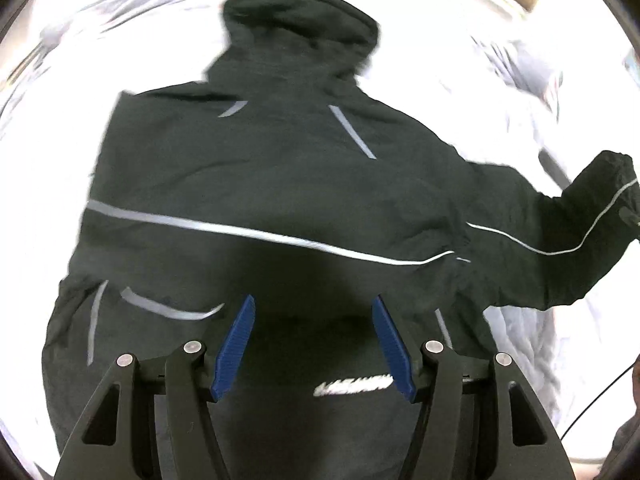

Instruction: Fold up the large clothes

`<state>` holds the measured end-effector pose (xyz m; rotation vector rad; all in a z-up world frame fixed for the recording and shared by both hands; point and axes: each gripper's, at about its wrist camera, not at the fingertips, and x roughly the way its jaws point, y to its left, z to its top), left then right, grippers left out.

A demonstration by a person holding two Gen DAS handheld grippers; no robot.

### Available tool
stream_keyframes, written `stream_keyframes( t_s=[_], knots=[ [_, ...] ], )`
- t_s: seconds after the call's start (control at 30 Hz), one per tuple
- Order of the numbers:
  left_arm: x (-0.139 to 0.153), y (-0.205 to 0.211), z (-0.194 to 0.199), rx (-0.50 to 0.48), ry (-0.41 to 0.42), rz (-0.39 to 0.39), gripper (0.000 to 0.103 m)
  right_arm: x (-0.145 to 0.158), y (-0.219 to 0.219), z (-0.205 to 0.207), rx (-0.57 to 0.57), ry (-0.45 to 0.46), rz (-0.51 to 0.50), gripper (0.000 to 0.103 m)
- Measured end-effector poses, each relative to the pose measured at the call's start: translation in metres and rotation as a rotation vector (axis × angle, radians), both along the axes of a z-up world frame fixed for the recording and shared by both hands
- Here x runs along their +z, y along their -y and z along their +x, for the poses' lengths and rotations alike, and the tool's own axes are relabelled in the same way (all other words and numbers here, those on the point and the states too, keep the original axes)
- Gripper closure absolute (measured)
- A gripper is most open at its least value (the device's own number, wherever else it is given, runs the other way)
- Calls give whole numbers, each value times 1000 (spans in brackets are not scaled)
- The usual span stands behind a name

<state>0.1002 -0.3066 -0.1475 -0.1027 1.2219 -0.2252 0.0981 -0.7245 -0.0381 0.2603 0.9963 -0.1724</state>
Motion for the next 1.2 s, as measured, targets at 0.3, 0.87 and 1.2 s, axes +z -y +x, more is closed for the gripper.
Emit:
stream_keyframes(
  t_s=[0.3, 0.87, 1.2],
  knots=[
    [8, -136, -53, 93, 3, -45, 39, 21, -216, 28, 285, -1, -75, 88],
    [-9, -323, -11, 114, -28, -63, 39, -83, -478, 138, 394, -198, -62, 88],
    [-30, -311, 45, 147, -28, -83, 39, -202, -517, 158, 478, -434, -112, 69]
  ],
)
